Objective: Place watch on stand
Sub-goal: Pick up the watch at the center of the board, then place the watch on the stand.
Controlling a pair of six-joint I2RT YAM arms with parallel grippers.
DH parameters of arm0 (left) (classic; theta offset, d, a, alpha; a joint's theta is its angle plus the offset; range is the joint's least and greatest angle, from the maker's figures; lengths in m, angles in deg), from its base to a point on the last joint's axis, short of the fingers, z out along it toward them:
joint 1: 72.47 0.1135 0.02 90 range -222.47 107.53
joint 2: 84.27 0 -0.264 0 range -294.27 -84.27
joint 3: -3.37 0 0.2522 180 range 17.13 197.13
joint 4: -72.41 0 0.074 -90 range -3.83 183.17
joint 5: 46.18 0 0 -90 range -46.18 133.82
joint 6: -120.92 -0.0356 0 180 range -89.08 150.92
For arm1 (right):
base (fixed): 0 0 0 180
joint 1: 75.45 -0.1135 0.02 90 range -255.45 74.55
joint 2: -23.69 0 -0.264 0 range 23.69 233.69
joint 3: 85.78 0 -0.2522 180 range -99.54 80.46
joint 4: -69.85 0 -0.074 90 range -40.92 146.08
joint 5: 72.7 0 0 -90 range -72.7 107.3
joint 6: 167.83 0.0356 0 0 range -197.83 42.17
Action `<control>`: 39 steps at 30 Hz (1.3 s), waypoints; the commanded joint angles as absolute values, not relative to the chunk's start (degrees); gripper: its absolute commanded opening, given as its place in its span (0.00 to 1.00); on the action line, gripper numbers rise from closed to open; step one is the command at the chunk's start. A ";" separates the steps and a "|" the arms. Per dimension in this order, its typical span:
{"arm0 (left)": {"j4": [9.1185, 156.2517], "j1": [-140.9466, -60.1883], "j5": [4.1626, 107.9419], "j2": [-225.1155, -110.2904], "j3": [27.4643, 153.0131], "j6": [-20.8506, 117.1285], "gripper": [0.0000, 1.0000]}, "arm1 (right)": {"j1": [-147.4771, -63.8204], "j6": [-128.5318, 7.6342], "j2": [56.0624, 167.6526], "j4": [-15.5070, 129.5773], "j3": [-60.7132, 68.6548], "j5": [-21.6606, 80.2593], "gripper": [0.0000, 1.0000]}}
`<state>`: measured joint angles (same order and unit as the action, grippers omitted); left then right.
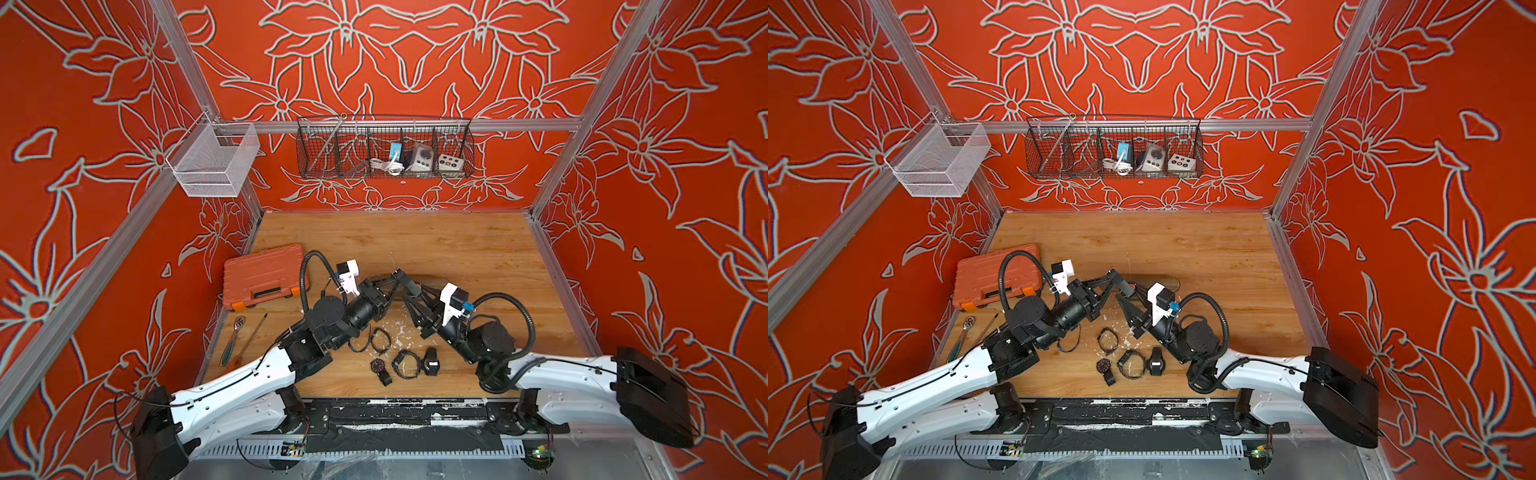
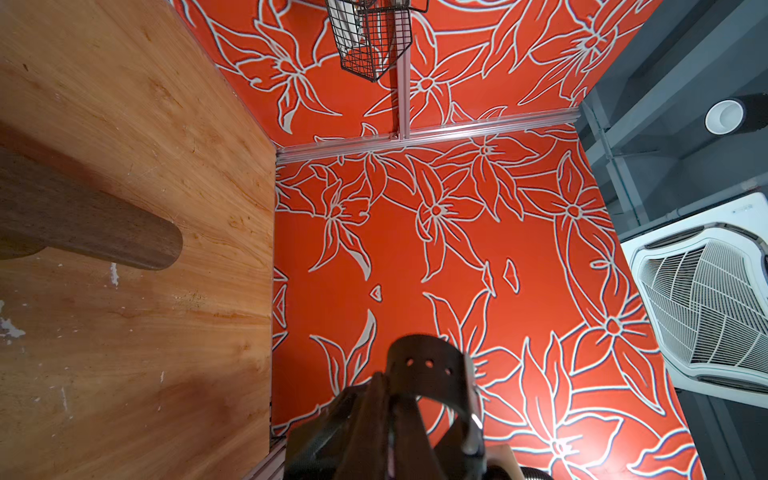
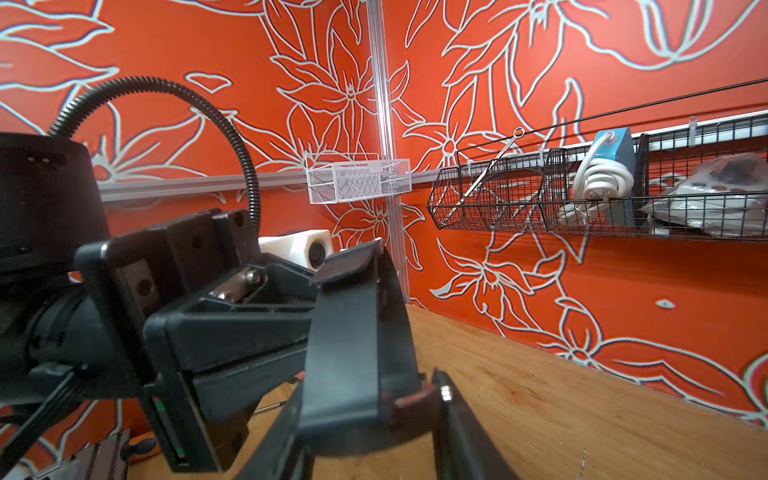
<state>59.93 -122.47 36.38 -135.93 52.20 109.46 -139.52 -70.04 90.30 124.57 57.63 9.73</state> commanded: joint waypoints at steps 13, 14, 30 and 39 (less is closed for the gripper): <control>74.22 -123.09 33.92 -137.43 56.33 104.02 0.28 | -139.83 -65.33 75.17 78.47 46.14 1.62 0.26; 75.72 -123.09 33.72 -137.60 56.90 102.20 0.34 | -139.71 -64.73 75.03 72.79 44.06 0.87 0.26; 96.60 -105.42 43.17 -141.91 63.32 69.36 0.73 | -119.32 -58.06 83.84 23.64 25.13 8.46 0.26; 96.34 -99.54 45.95 -149.16 64.81 65.44 0.74 | -110.49 -58.67 94.68 15.54 17.29 13.62 0.24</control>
